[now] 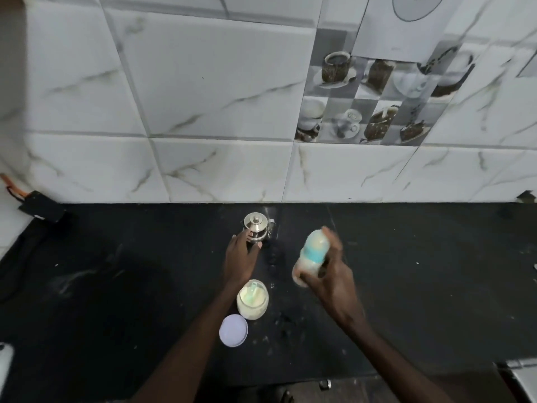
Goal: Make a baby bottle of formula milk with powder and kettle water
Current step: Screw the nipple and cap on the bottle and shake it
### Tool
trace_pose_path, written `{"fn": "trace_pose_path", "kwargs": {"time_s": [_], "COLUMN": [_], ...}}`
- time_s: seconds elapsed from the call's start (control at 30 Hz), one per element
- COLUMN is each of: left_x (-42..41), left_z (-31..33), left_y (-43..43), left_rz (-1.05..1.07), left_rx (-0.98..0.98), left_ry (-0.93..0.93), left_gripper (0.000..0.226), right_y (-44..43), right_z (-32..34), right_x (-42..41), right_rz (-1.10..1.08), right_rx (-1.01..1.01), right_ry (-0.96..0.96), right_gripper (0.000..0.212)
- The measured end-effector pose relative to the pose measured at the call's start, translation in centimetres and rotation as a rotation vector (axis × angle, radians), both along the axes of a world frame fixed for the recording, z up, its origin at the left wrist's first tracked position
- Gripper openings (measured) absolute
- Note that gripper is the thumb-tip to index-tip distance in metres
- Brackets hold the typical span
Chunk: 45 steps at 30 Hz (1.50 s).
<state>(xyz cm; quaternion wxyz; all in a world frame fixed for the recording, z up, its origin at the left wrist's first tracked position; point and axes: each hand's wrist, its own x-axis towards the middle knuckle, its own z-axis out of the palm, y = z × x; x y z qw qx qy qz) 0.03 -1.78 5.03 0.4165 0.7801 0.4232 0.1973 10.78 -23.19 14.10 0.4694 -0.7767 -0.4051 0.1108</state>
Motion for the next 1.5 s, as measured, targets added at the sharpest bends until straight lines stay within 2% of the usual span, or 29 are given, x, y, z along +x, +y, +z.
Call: {"fn": "trace_pose_path", "kwargs": {"time_s": [0.07, 0.17, 0.27, 0.3, 0.4, 0.5, 0.63, 0.73, 0.83, 0.9, 0.97, 1.07, 1.2, 1.3, 1.5], "left_x": [-0.2, 0.1, -0.5, -0.6, -0.4, -1.0, -0.9, -1.5, -1.2, -1.4, -1.6, -1.3, -0.9, 0.0, 1.0], "left_z": [0.0, 0.3, 0.3, 0.4, 0.5, 0.1, 0.2, -0.5, 0.0, 0.2, 0.7, 2.3, 3.1, 4.1, 4.4], "left_y": [0.0, 0.0, -0.6, -0.6, -0.6, -1.2, -1.6, -2.7, -3.1, -3.4, -3.8, -4.1, -4.7, -5.2, -6.0], "left_rz": [-0.012, -0.012, -0.014, -0.027, -0.016, -0.023, -0.026, -0.046, -0.063, -0.041, -0.091, -0.152, -0.335, -0.468, -0.532], "left_rx": [-0.001, 0.006, -0.002, 0.001, -0.010, -0.004, -0.001, -0.036, -0.044, -0.055, -0.048, -0.073, -0.175, -0.272, -0.397], "left_ry": [-0.006, -0.017, -0.001, -0.005, -0.012, 0.018, 0.017, 0.047, 0.013, -0.002, -0.016, -0.095, -0.124, -0.163, -0.166], "left_gripper": [0.053, 0.054, 0.055, 0.055, 0.056, 0.056, 0.055, 0.054, 0.053, 0.051, 0.050, 0.061, 0.081, 0.084, 0.092], "right_y": [-0.3, 0.2, -0.3, -0.5, -0.2, -0.7, -0.2, -0.6, -0.6, -0.4, -0.8, -0.3, 0.4, 0.7, 1.0], "right_z": [-0.3, 0.0, -0.4, -0.7, -0.8, -1.2, -1.1, -1.3, -1.3, -0.9, -1.0, -0.1, 0.2, 0.1, -0.5], "right_x": [-0.6, 0.5, -0.7, -0.8, 0.3, -1.1, -0.2, -1.5, -0.3, 0.0, 0.0, 1.6, 1.8, 2.1, 1.9], "right_rz": [0.082, -0.082, 0.077, 0.070, -0.092, 0.068, -0.094, 0.040, -0.065, -0.010, 0.039, -0.123, 0.028, 0.082, 0.160], "right_rx": [-0.049, 0.062, -0.067, -0.062, 0.045, -0.077, 0.070, -0.060, 0.051, -0.002, -0.056, 0.097, -0.028, -0.054, -0.089], "right_ry": [-0.084, 0.006, -0.098, -0.111, 0.001, -0.087, 0.046, -0.066, 0.010, -0.010, -0.043, 0.052, 0.026, 0.075, 0.098], "right_gripper": [0.095, 0.101, 0.097, 0.096, 0.099, 0.097, 0.098, 0.100, 0.097, 0.098, 0.101, 0.106, 0.109, 0.110, 0.109]}}
